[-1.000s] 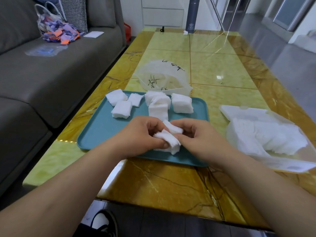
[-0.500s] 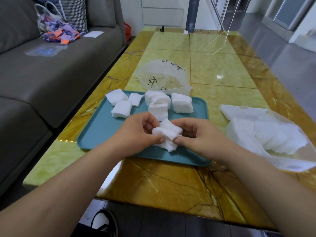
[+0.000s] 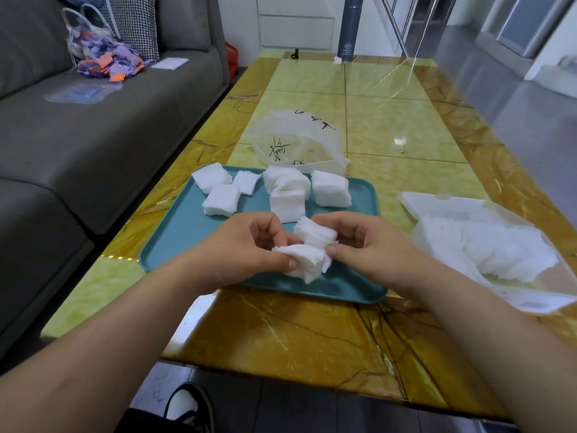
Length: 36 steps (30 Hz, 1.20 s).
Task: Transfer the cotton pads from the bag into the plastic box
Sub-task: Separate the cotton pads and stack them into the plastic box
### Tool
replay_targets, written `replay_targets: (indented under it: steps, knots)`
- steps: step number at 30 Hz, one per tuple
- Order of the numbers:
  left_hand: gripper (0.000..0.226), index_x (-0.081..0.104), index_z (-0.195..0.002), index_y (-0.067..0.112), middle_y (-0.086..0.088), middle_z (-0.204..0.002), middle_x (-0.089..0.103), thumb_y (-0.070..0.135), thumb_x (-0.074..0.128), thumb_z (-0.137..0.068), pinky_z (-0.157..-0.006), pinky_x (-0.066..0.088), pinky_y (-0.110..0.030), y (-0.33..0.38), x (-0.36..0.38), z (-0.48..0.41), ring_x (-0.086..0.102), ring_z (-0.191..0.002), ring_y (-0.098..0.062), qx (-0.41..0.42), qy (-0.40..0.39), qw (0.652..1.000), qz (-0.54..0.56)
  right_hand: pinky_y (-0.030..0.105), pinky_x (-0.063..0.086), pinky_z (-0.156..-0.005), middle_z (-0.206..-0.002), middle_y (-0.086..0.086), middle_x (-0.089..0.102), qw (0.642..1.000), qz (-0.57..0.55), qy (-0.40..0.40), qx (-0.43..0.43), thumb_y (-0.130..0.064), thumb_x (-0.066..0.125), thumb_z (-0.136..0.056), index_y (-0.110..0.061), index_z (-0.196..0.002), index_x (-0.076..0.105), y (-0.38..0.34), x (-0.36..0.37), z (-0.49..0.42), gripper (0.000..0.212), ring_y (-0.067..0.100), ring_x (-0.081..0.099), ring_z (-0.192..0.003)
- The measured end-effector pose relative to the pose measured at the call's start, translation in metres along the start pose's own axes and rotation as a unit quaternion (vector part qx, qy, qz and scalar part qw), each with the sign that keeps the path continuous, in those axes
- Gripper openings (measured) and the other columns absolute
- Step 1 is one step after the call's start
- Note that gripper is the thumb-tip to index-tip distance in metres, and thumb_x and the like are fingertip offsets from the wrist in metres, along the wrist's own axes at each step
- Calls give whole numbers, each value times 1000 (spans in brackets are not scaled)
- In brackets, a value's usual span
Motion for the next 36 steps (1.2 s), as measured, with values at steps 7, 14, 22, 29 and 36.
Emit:
replay_targets:
  steps: [7,14,22,29,36]
  knots:
    - [25,71,-88,7,-14,-100,77,8,91,-73,-85,59,-33,1,1,-3,74,-89,-21,23,8,998,-49,39,57,-104,-115,-15,78,999,38,30,-5,-5,69,-94,-27,-127,72,-6,2,1,39,5,73,-108]
    - [24,71,-88,8,-5,-79,75,13,91,-75,-60,49,-13,0,2,-9,62,-64,-4,25,73,996,-52,35,58,-102,-120,-5,78,1000,26,-12,-2,13,62,-89,-26,-128,70,-10,6,6,56,11,74,-112]
    - [67,60,-122,45,9,-98,63,37,94,-65,-62,45,-18,0,-1,-13,58,-68,-3,25,69,974,-214,11,50,-95,-121,-11,71,990,140,-2,-17,3,67,-90,-29,-133,65,-17,14,8,54,4,69,-109]
    - [30,71,-92,24,5,-66,58,44,85,-75,-57,40,-27,0,2,-14,49,-56,-6,26,87,968,-235,19,51,-103,-129,-1,69,985,78,139,61,-3,74,-88,-17,-144,60,2,-5,11,59,9,67,-115]
    - [46,67,-111,31,12,-63,64,37,91,-72,-50,38,-10,-1,9,-13,55,-51,3,12,78,982,-169,15,48,-101,-127,-8,72,981,31,179,65,1,67,-95,-11,-142,62,-4,-2,21,49,1,67,-112]
Point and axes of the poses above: each hand's wrist, its own z-axis away from the middle knuckle, its own x-axis out of the palm, y = z × x, the point moved 10 cm from there along -z, towards the middle knuckle
